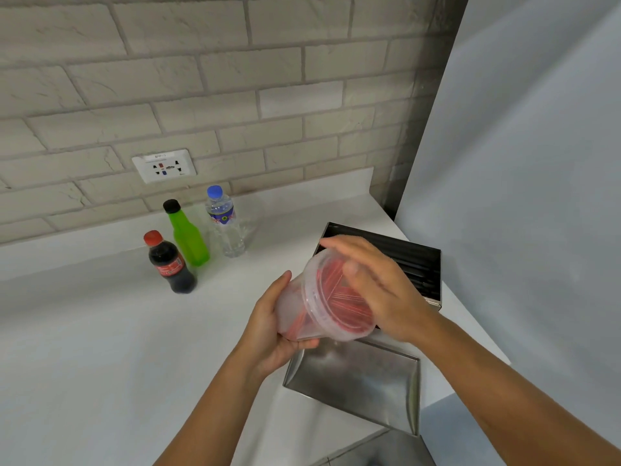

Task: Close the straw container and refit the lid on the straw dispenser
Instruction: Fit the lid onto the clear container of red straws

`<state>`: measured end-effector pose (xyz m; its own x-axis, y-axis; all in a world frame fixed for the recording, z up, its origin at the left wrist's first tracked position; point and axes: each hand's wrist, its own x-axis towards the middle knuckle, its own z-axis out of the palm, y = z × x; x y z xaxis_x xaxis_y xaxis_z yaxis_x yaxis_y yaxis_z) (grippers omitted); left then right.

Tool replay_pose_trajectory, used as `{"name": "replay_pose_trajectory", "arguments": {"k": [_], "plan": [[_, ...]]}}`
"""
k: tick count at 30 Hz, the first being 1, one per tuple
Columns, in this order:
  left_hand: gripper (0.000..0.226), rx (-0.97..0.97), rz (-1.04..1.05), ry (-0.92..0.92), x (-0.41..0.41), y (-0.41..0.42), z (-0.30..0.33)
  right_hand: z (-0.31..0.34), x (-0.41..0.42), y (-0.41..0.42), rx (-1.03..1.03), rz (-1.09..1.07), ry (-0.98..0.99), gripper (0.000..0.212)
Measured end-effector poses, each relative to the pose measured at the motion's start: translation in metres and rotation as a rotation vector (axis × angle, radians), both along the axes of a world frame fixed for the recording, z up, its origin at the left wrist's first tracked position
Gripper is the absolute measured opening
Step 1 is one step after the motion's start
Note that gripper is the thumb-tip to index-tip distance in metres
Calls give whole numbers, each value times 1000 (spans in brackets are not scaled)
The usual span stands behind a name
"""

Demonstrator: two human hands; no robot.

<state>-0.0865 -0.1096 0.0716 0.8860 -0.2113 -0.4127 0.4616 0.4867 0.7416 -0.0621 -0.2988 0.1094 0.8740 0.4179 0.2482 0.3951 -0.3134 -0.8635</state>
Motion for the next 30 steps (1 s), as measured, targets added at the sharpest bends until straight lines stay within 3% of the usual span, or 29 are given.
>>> {"name": "replay_pose_trajectory", "arguments": {"k": [3, 5, 7, 10, 16, 20, 30], "plan": [[47, 77, -10, -9, 1, 12, -1, -1, 3, 2, 23, -112, 228, 31], [47, 185, -19, -10, 1, 21, -5, -6, 4, 7, 9, -151, 258, 28], [45, 413, -14, -71, 4, 33, -13, -13, 6, 15, 32, -192, 298, 29], [41, 655, 119, -166, 6, 53, -22, -24, 9, 31, 35, -224, 317, 26], [27, 869, 232, -282, 2, 88, -28, -50, 20, 74, 79, -277, 468, 31], [33, 950, 246, -317, -1, 104, -30, -67, 28, 103, 53, -254, 463, 32], [26, 1115, 171, -238, 31, 137, -81, -106, 44, 138, -110, -277, 540, 37]]}}
